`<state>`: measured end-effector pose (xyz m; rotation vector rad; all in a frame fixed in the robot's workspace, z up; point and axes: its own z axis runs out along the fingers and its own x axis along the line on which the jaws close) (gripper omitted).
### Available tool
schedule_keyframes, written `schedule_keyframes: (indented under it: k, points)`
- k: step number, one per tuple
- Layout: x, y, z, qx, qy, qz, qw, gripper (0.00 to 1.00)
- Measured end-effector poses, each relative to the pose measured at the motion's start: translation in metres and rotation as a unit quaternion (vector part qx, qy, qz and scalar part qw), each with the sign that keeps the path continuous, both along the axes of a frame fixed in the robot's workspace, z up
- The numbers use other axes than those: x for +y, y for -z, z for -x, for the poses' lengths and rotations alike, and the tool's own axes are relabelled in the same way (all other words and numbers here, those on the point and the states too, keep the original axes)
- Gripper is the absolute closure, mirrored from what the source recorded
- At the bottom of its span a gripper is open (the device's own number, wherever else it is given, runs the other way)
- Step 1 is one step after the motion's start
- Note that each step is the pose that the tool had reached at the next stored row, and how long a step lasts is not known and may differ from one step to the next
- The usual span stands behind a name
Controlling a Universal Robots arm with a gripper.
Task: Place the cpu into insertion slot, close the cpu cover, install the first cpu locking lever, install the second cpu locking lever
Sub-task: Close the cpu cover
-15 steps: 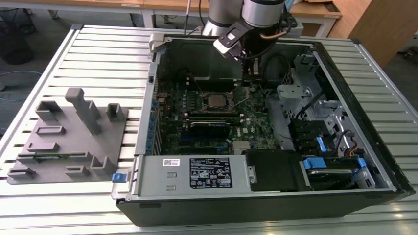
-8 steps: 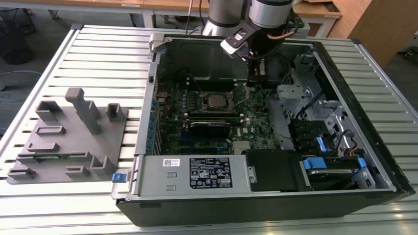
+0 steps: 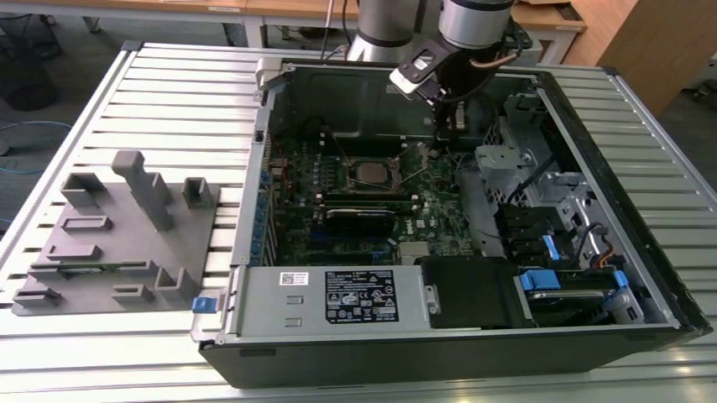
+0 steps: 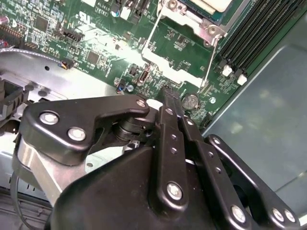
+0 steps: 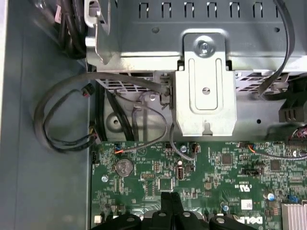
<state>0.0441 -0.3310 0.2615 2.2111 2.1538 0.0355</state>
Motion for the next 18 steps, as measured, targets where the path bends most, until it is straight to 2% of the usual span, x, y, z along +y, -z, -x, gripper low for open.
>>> schedule_keyframes:
  k: [5,11,18]
  points:
    - [-0.0001,0.0005,0.000,-0.0001,0.000,-0.0001,1.0000,0.90]
    - [0.0000,0.0051,-0.002,0.0000,0.000,0.0000,1.0000,0.90]
    - [-0.0001,0.0148,-0.002,0.0000,0.000,0.0000,1.0000,0.90]
